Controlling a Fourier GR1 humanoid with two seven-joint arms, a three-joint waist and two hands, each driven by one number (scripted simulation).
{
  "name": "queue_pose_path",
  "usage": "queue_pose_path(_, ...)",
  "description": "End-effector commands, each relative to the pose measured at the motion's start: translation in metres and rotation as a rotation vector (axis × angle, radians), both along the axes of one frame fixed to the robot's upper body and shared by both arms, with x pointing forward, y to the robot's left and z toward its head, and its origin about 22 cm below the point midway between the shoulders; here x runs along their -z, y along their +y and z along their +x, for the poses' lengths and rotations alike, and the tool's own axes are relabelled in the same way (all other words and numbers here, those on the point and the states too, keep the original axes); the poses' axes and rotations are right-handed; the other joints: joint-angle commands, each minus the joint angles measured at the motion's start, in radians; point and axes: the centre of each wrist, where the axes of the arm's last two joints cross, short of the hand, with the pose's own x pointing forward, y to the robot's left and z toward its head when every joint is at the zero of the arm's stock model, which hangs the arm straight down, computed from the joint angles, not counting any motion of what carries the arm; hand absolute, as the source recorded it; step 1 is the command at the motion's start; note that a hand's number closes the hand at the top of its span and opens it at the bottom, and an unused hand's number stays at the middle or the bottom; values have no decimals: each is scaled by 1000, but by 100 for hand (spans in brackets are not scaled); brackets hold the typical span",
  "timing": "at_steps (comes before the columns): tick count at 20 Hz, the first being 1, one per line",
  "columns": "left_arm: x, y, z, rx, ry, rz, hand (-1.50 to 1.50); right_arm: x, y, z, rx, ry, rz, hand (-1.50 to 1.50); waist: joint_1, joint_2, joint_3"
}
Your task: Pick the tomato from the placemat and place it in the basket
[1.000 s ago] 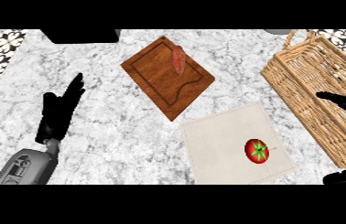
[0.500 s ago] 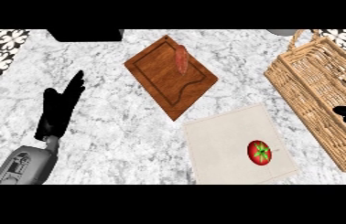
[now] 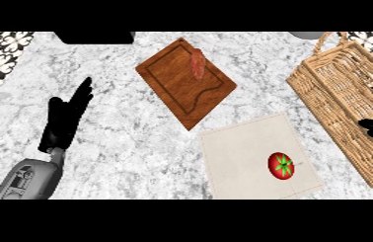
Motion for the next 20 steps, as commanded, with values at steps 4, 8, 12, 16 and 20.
queue_pose_path(4,-20,-7,-1,7,5,-1,0,34,1,2,-8,4,85,-150,1,-1,0)
queue_pose_path(8,3,-20,-5,6,-7,6,0,40,9,3,-8,4,86,-150,-2,0,0)
queue_pose_path(12,-15,3,11,-2,-3,-11,0,62,11,19,-21,32,119,-150,4,2,0)
queue_pose_path(16,-13,3,14,-4,-12,17,0,85,34,24,-40,50,77,-150,4,1,0)
queue_pose_path(20,-13,-6,8,20,24,2,0,85,51,32,-44,43,74,-150,2,0,0)
